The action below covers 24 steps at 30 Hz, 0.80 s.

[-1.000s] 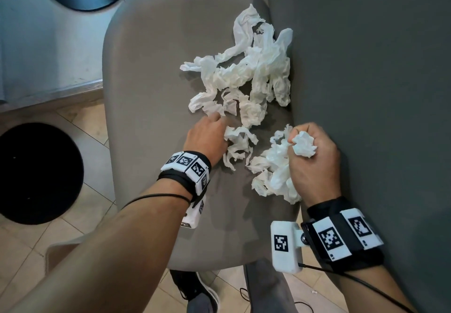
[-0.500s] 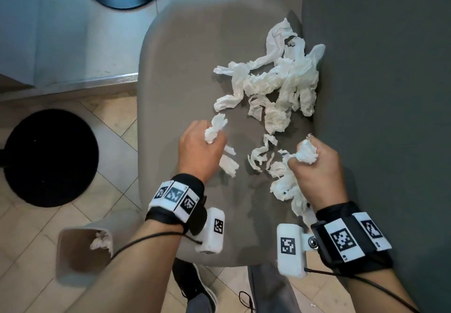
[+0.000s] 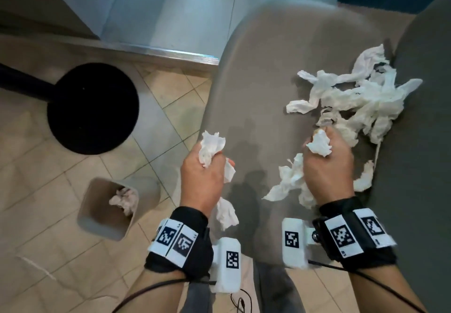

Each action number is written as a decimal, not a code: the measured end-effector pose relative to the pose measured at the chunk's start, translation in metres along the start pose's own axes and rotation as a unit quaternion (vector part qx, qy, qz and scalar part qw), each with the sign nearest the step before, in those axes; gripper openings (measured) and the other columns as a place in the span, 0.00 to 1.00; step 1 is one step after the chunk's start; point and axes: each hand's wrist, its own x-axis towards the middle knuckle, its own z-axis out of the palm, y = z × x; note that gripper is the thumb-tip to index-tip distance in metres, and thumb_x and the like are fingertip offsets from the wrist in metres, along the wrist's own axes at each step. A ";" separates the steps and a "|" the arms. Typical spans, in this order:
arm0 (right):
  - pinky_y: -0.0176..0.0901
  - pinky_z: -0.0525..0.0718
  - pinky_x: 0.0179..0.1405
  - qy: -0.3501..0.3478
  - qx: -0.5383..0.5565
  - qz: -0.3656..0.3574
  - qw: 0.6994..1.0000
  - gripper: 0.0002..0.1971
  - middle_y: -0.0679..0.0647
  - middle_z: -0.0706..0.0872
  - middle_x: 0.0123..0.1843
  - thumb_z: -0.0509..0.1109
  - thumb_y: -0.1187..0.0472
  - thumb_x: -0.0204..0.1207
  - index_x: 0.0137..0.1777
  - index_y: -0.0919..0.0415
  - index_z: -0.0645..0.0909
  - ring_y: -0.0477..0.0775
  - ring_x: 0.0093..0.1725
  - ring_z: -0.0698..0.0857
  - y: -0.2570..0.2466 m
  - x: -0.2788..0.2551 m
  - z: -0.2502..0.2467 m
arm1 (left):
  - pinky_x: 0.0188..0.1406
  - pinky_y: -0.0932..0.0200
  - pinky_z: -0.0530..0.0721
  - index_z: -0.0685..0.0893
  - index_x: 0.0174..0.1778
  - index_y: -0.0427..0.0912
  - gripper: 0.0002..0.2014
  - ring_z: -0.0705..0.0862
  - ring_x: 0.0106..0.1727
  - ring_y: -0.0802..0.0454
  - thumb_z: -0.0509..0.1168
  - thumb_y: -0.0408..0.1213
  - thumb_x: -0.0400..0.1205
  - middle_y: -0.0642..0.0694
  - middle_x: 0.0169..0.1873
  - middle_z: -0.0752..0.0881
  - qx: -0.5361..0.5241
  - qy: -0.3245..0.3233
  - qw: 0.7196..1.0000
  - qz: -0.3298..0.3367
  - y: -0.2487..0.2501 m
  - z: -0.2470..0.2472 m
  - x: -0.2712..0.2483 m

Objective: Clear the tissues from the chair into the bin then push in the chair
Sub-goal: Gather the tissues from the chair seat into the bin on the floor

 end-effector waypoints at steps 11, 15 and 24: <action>0.43 0.81 0.34 -0.242 0.098 0.059 0.964 0.08 0.46 0.78 0.35 0.63 0.62 0.64 0.44 0.53 0.76 0.46 0.33 0.79 -0.068 -0.076 0.144 | 0.34 0.72 0.76 0.87 0.38 0.49 0.05 0.80 0.30 0.66 0.72 0.40 0.80 0.61 0.28 0.86 -0.014 0.085 0.996 0.013 -0.084 -0.143 -0.033; 0.42 0.79 0.31 -0.403 0.063 0.064 0.911 0.13 0.54 0.76 0.42 0.60 0.67 0.64 0.46 0.51 0.75 0.45 0.32 0.80 -0.069 -0.117 0.213 | 0.41 0.71 0.78 0.86 0.49 0.55 0.06 0.84 0.41 0.65 0.67 0.39 0.82 0.55 0.43 0.89 0.008 0.066 0.993 -0.099 -0.134 -0.204 -0.039; 0.41 0.79 0.43 -0.506 -0.132 -0.056 0.851 0.18 0.60 0.77 0.56 0.62 0.75 0.69 0.49 0.50 0.78 0.59 0.49 0.81 -0.025 -0.188 0.382 | 0.64 0.49 0.79 0.81 0.65 0.44 0.23 0.81 0.63 0.40 0.59 0.24 0.75 0.41 0.61 0.83 0.132 0.079 0.971 -0.181 -0.234 -0.307 -0.004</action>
